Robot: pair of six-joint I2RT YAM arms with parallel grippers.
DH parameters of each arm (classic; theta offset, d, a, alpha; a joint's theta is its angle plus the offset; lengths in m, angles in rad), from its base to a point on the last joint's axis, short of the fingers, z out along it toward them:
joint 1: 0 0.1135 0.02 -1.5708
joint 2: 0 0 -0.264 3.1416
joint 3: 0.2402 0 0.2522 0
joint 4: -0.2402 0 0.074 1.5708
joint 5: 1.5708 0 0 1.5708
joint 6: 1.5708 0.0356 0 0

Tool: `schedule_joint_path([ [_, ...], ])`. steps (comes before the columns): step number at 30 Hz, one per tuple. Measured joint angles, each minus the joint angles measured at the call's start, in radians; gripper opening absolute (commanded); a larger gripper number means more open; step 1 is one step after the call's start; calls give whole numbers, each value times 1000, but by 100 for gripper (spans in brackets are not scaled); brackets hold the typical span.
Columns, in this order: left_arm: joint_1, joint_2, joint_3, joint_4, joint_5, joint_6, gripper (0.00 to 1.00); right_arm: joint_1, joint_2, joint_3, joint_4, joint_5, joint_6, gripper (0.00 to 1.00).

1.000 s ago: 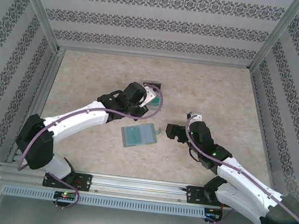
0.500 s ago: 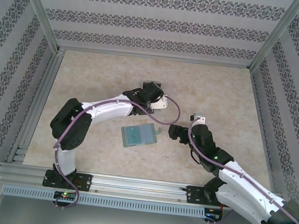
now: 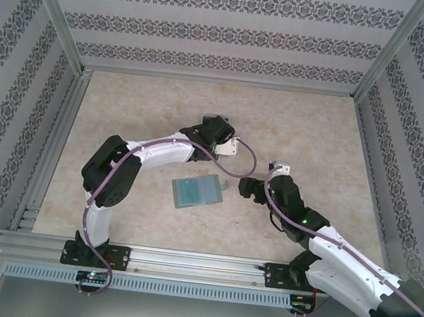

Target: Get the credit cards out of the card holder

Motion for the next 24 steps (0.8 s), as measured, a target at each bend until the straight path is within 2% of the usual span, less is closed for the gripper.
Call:
schedule_joint_path([
  [3, 5, 24, 18, -4, 0, 0, 20, -4, 8, 0, 0, 0, 0, 98],
  [6, 12, 46, 35, -12, -2, -4, 23, -6, 11, 0, 0, 0, 0, 98],
  [24, 46, 94, 126, -20, -72, -64, 25, -6, 31, 0, 0, -2, 0, 98],
])
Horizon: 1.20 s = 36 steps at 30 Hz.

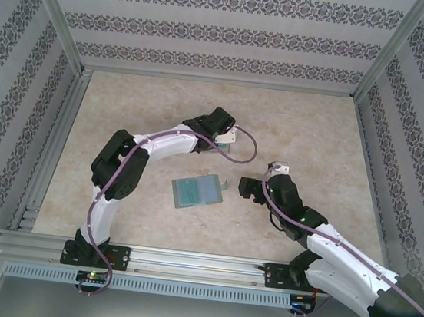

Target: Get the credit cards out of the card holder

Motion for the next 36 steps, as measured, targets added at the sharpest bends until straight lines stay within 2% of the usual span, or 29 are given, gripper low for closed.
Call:
schedule_joint_path([
  [3, 0, -11, -1, -13, 14, -50, 26, 0, 2, 0, 1, -11, -2, 95],
  [7, 0, -87, -24, -53, 56, -179, 34, 0, 25, 2, 1, -44, -5, 88],
  [14, 9, -361, -143, -116, 137, -580, 41, 23, 114, 33, 11, -87, -30, 76],
  [17, 19, -488, -264, -113, 174, -766, 44, 63, 176, 64, 18, -98, -46, 67],
  [21, 26, -627, -455, -104, 236, -992, 45, 109, 293, 130, 22, -131, -68, 45],
  [25, 26, -710, -593, -101, 294, -1182, 43, 150, 406, 211, 23, -161, -80, 37],
  [31, 26, -832, -830, 6, 399, -1444, 40, 178, 565, 305, 23, -193, -80, 34],
  [36, 26, -830, -982, 159, 500, -1618, 39, 178, 672, 335, 22, -210, -76, 34],
])
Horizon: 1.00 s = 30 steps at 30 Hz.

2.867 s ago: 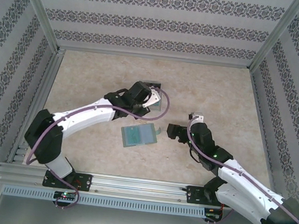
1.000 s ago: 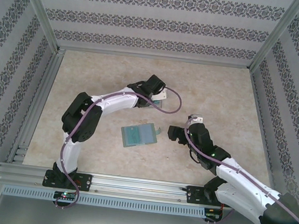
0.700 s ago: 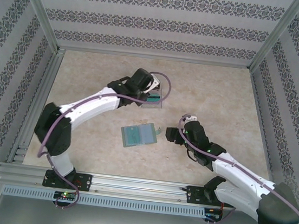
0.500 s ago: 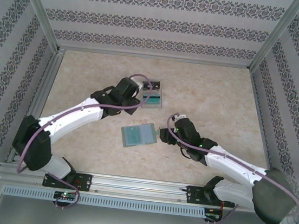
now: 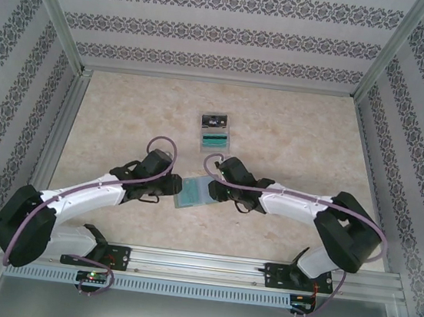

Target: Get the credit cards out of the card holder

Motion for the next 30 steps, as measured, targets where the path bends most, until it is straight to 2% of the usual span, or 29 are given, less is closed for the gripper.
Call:
schedule_joint_path([
  [3, 0, 36, -48, 96, 56, -77, 38, 0, 43, 5, -1, -1, 3, 33],
  [7, 0, 102, -60, 206, 116, -140, 31, 0, 66, 6, -2, -5, 7, 33],
  [11, 0, 136, -60, 268, 145, -166, 30, 0, 69, 9, -2, -8, 14, 33],
  [30, 0, 142, -60, 237, 121, -183, 33, 0, 74, 11, -2, -11, 20, 33],
])
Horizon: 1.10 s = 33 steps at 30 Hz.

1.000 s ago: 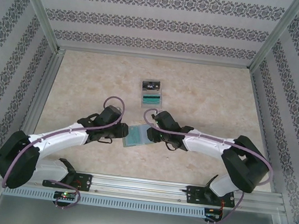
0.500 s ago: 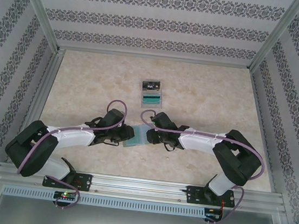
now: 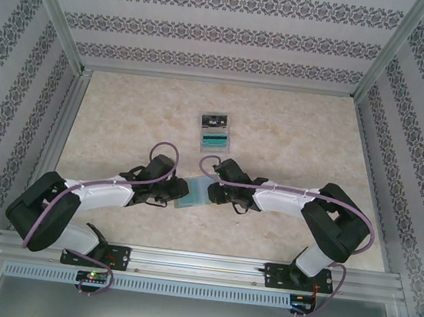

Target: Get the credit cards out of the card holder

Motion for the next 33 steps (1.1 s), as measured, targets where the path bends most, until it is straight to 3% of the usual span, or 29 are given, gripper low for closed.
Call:
schedule_joint_path([
  [20, 0, -41, 3, -55, -15, 1, 33, 0, 6, 5, 0, 0, 3, 33],
  [33, 0, 29, 3, 6, 12, 0, 34, 0, 6, 6, 0, 0, 3, 33],
])
